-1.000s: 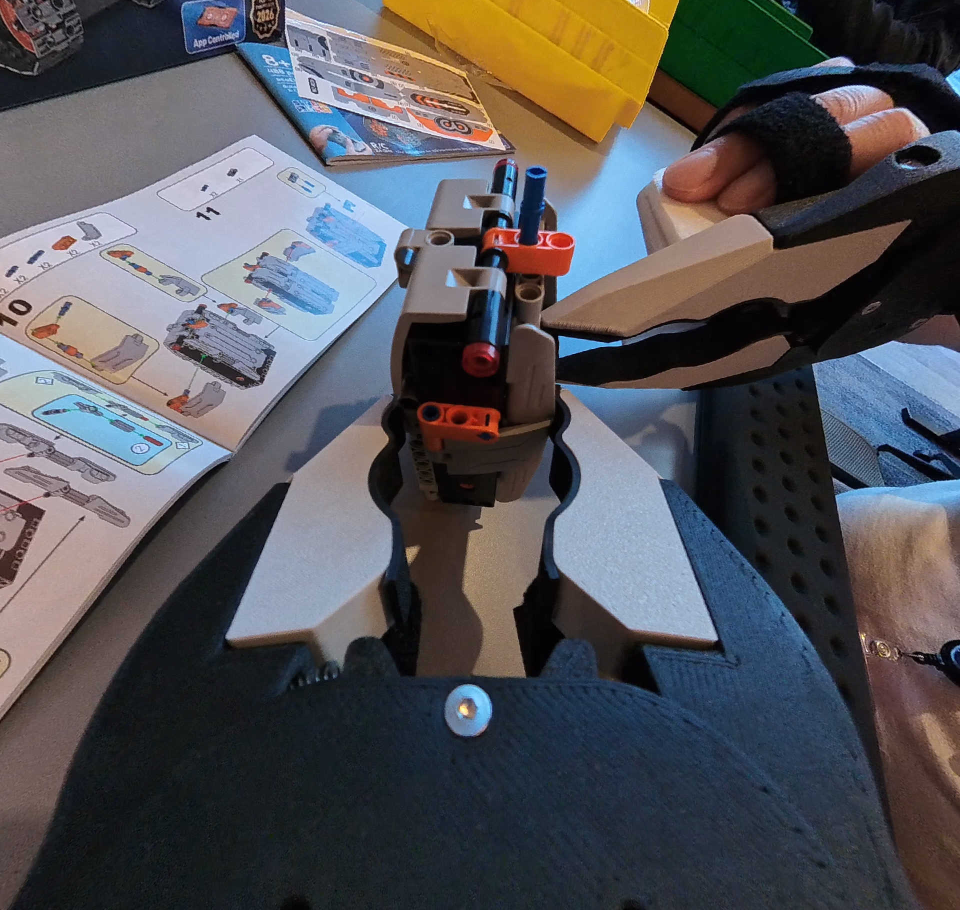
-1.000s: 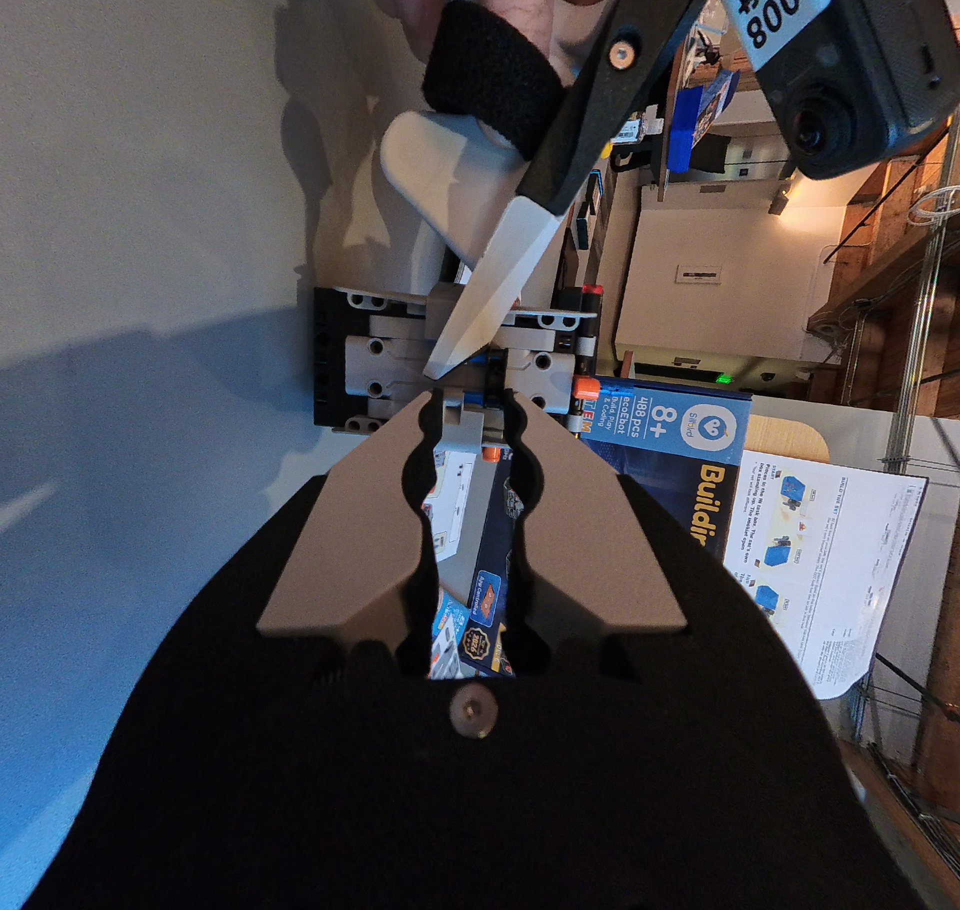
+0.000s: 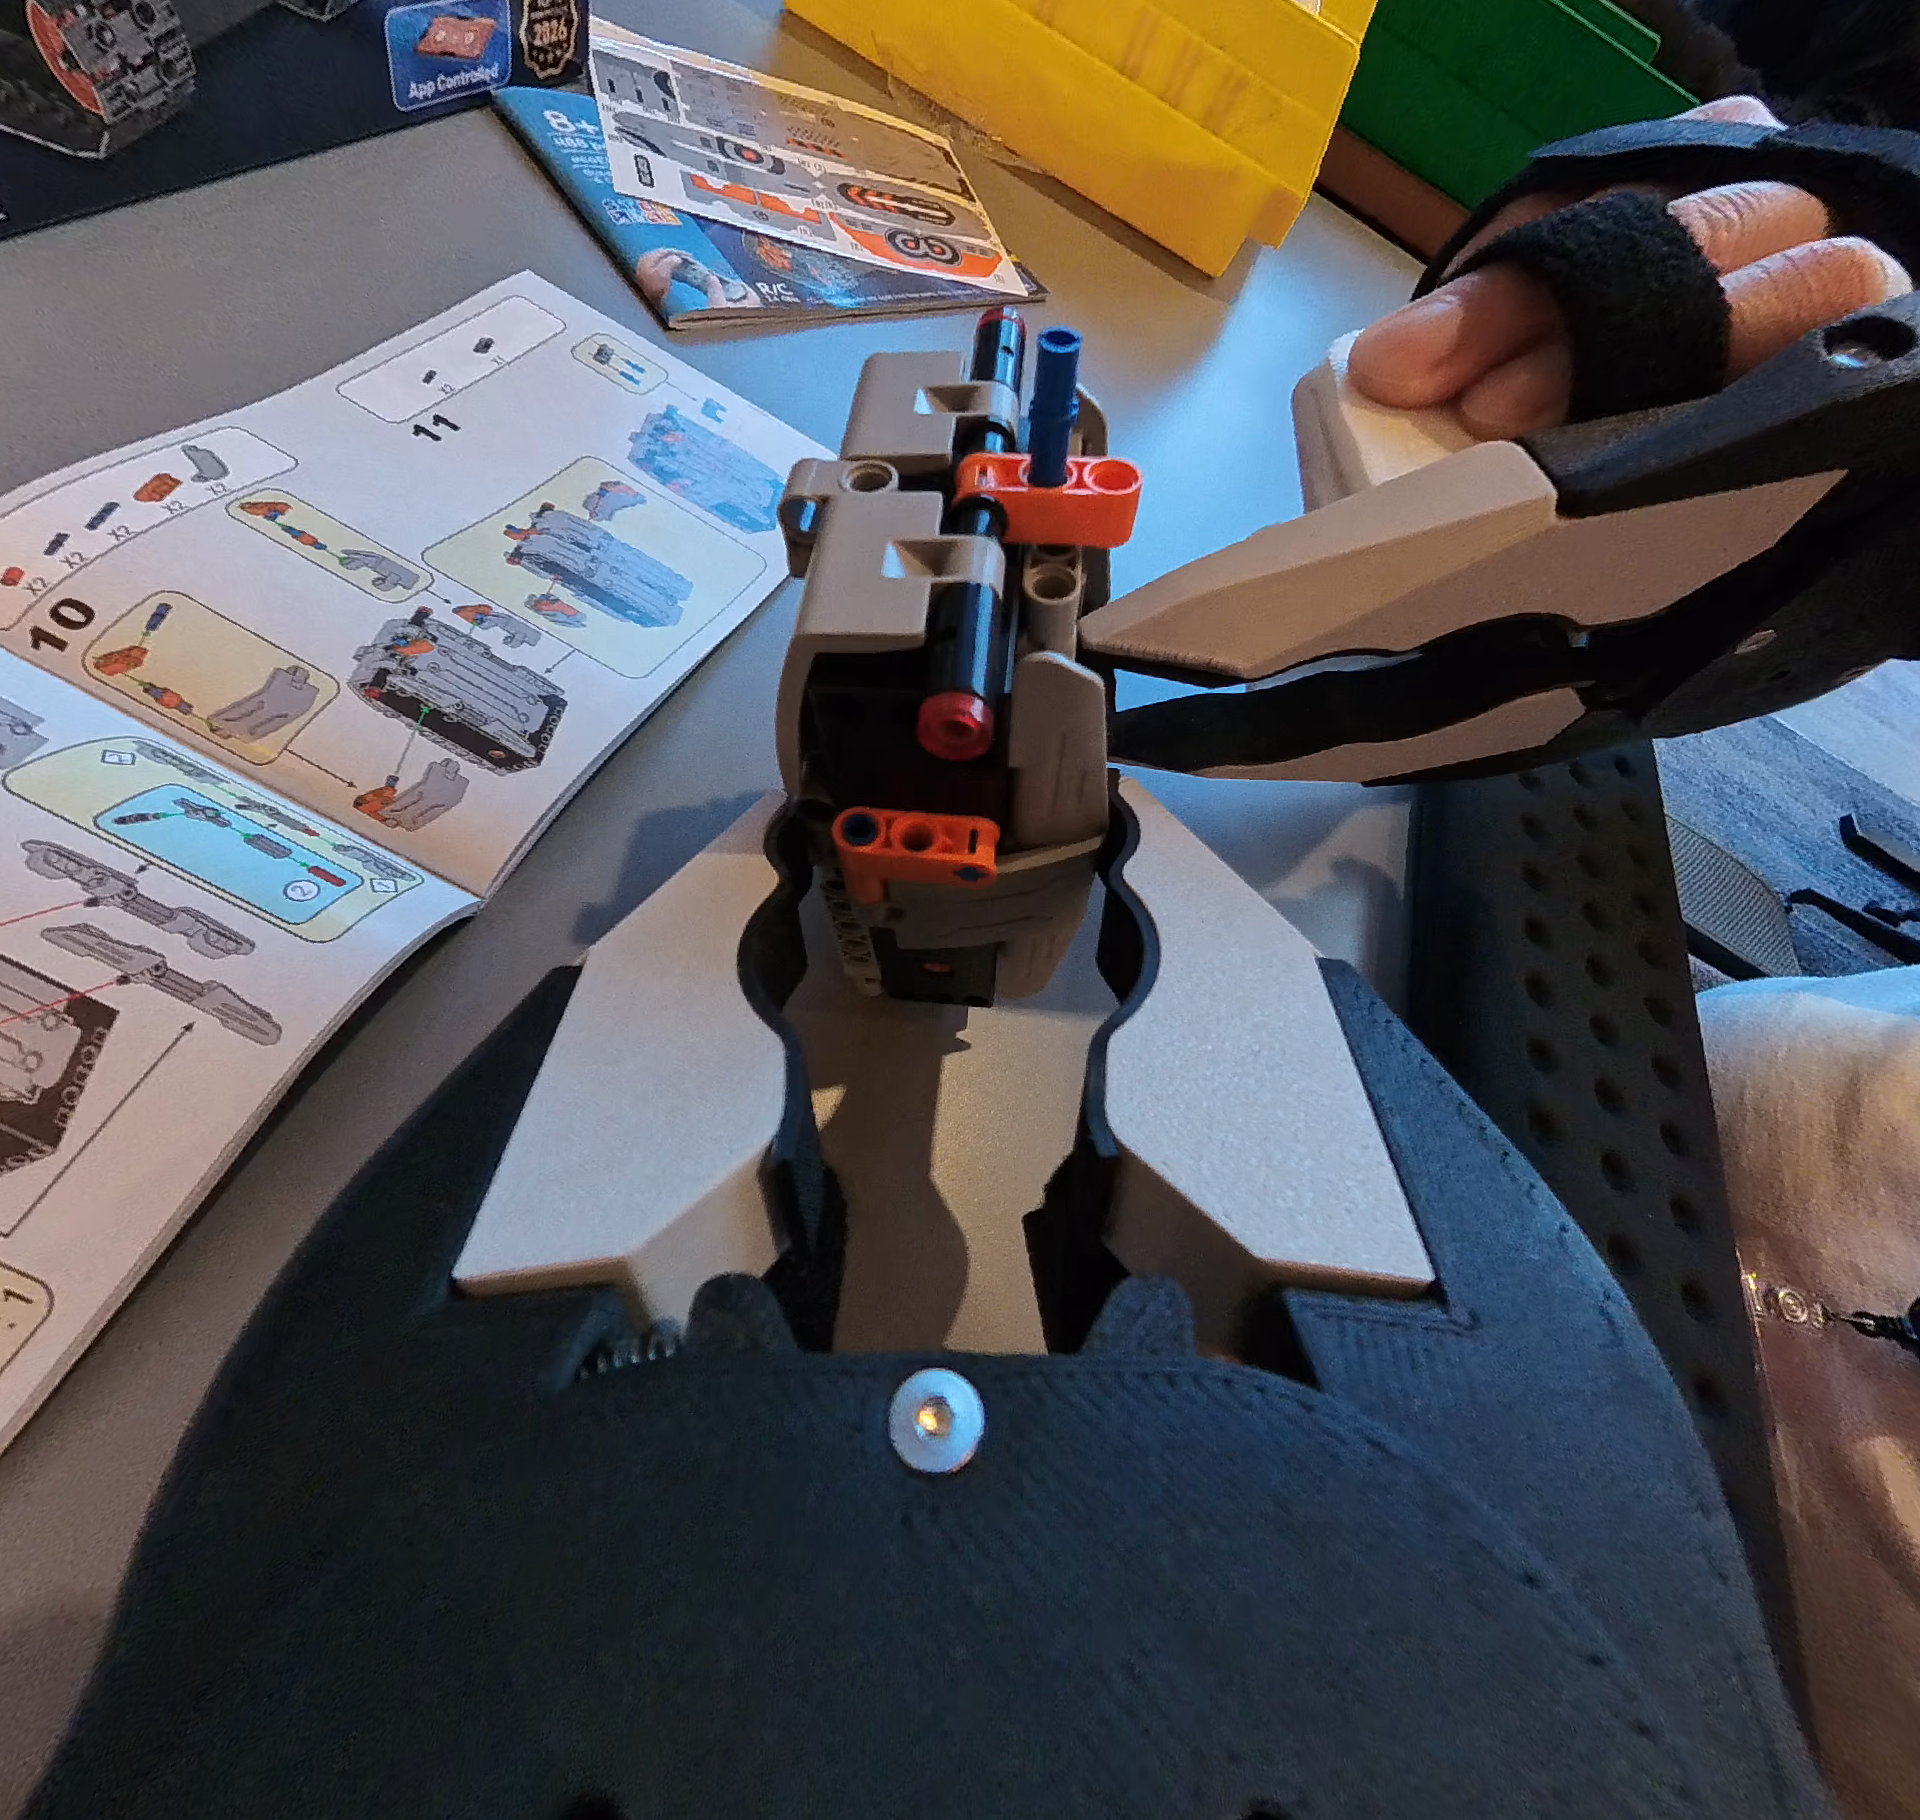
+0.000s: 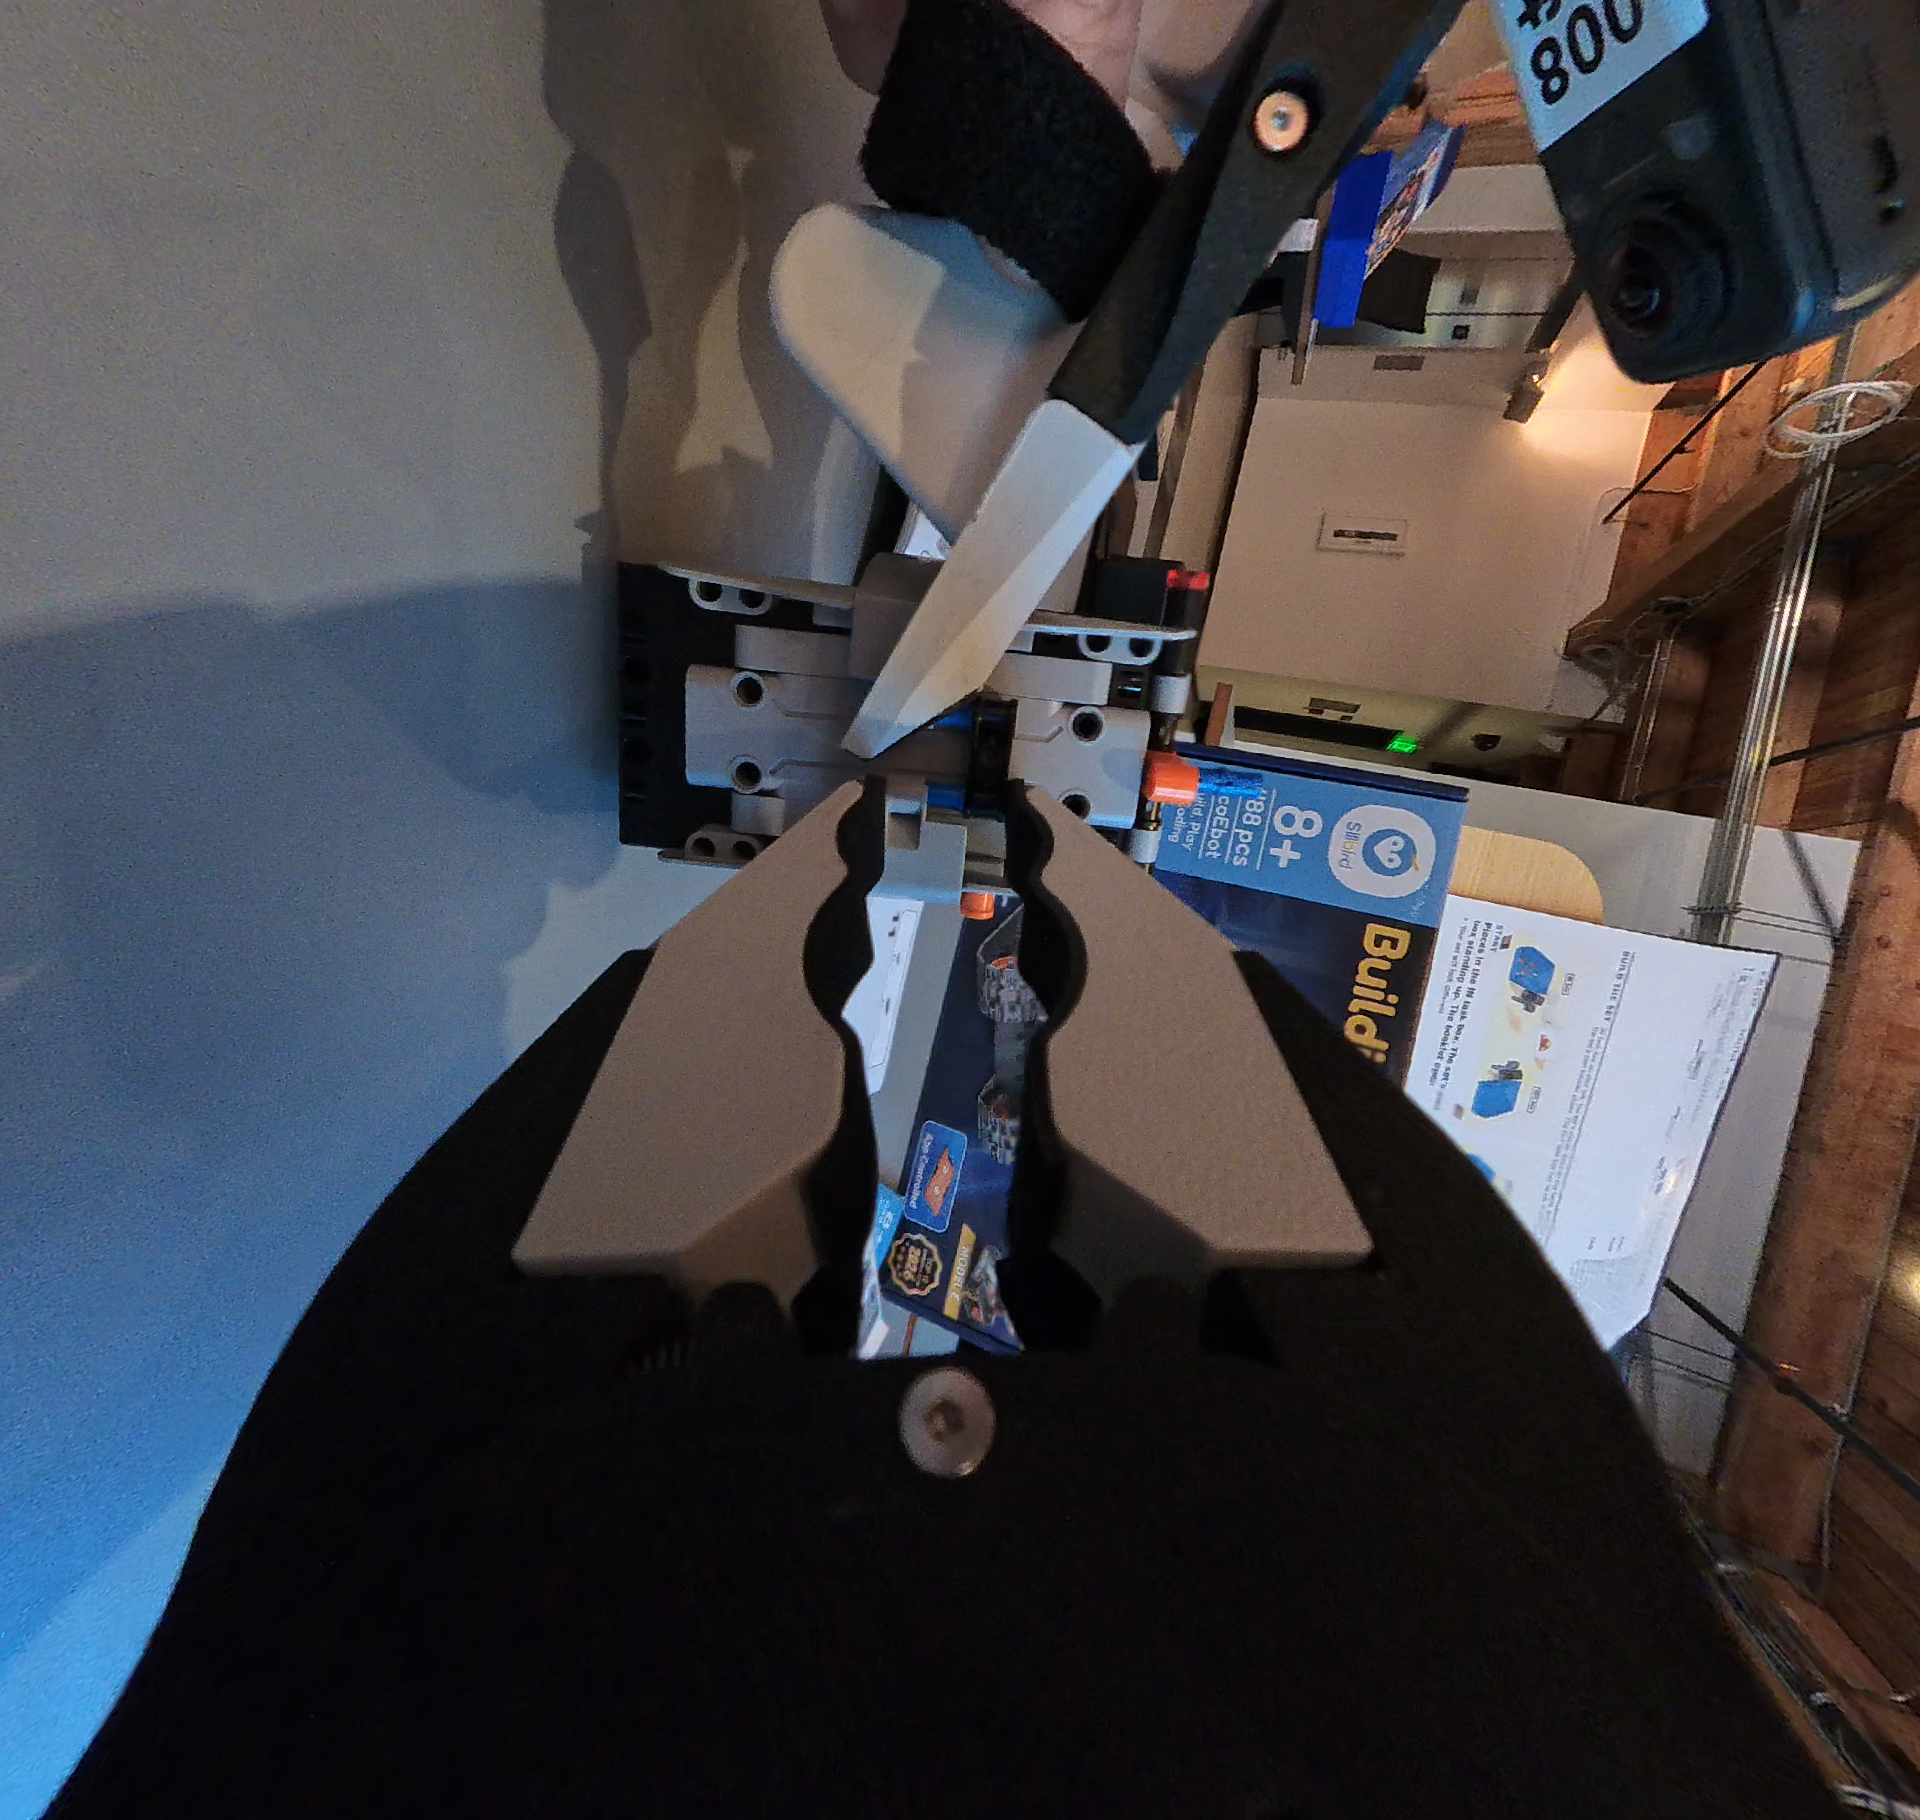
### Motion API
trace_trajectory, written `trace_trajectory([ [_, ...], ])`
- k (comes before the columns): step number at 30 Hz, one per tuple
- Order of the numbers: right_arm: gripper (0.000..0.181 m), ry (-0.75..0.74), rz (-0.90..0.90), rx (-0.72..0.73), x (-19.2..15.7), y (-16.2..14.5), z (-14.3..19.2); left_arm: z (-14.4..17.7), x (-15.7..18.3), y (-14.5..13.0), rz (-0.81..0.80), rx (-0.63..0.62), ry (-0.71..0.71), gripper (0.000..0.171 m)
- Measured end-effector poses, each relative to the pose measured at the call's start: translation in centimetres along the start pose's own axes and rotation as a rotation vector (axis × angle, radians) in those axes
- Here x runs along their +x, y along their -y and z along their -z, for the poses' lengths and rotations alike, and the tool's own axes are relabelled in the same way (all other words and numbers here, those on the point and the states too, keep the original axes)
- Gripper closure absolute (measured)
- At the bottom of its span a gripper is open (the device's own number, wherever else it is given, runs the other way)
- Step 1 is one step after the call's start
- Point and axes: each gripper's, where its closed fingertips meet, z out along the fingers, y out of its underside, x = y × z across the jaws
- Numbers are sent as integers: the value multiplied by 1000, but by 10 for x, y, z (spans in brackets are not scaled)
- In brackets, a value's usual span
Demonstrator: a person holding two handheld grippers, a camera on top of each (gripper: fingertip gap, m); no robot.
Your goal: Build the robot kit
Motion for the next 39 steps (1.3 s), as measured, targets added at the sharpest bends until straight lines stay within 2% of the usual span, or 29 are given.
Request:
trace_trajectory([
  [21, 158, 59, 97, -23, 0, 0, -2, 1, -1, -1, -1, -4, -4, 117],
  [39, 153, -68, -46, -1, 4, 0, 2, 0, -1, 0, 9, 15, 4, 117],
])
